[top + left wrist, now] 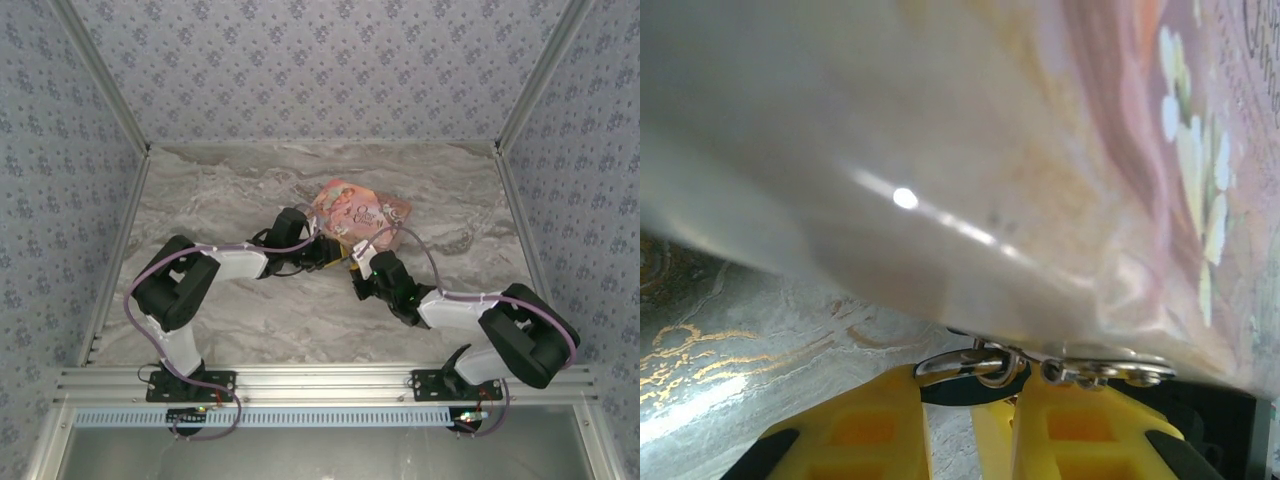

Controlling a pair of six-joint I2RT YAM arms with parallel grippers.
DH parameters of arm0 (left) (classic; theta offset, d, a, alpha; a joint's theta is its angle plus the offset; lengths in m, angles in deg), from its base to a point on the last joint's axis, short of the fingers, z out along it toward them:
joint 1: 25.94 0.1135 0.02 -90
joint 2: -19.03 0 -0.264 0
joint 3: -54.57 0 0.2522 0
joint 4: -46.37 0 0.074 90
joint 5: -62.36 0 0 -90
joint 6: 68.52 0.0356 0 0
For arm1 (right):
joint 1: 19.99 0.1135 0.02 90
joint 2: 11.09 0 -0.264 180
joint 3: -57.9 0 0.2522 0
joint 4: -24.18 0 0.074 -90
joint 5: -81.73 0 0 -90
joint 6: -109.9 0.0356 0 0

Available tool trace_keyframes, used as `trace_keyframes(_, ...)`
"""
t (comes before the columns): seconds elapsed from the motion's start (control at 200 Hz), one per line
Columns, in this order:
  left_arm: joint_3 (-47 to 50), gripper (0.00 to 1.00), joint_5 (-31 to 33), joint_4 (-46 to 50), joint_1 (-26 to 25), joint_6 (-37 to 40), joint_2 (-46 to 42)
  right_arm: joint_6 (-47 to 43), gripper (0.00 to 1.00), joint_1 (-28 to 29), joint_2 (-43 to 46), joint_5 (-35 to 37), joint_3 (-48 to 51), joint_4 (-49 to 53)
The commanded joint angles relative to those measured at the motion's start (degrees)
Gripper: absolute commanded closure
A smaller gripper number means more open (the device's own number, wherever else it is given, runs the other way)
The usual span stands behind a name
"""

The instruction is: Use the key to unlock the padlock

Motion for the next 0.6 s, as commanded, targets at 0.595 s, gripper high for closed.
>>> trace_keyframes(0.595, -1.1, 0.81, -3.3, -1.4, -0.8, -1.4, -2.1, 1.2, 1.00, -0.5, -1.7, -3.1, -2.1, -2.8)
